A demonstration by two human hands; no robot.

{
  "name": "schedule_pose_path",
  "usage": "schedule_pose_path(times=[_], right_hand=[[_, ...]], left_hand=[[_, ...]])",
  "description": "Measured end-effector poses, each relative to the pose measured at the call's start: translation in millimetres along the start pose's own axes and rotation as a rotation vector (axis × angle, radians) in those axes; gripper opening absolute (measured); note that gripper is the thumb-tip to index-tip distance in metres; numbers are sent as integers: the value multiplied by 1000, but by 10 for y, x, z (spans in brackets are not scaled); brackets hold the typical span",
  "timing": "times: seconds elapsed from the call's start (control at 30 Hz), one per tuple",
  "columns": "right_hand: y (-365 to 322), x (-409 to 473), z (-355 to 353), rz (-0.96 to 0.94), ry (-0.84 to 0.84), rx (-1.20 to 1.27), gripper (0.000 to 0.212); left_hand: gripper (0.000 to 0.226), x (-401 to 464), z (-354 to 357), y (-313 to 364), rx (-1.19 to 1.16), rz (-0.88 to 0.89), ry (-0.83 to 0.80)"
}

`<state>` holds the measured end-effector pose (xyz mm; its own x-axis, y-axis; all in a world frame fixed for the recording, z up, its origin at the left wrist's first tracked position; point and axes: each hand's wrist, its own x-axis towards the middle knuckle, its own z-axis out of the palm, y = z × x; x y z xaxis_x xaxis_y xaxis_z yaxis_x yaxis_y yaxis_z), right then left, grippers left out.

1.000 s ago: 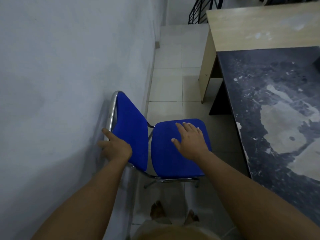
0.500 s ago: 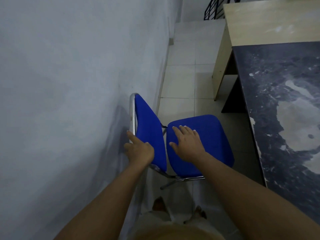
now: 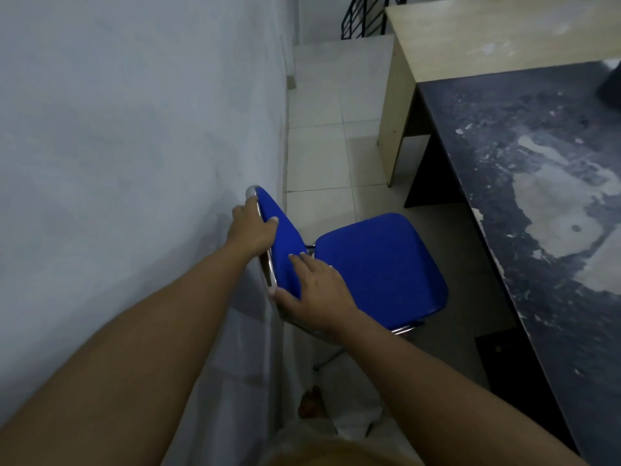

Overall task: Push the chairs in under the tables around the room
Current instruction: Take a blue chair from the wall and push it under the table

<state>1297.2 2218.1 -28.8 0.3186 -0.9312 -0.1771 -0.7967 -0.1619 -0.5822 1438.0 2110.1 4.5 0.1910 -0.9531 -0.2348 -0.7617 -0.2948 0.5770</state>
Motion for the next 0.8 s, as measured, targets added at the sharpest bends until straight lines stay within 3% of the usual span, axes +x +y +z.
schedule_pose_path(times=[0.17,0.4,0.8], right_hand=[[-207,69,141,35,-81,-66,91],[-354,158,118,65,-126,-19,82],[225,-169,-192,82,-4,17,75]], left_hand=[[65,284,-3,-34,-132,-22,-90],[72,328,142,-46,-234,-90,-54],[81,76,583,360,-453,-157,54]])
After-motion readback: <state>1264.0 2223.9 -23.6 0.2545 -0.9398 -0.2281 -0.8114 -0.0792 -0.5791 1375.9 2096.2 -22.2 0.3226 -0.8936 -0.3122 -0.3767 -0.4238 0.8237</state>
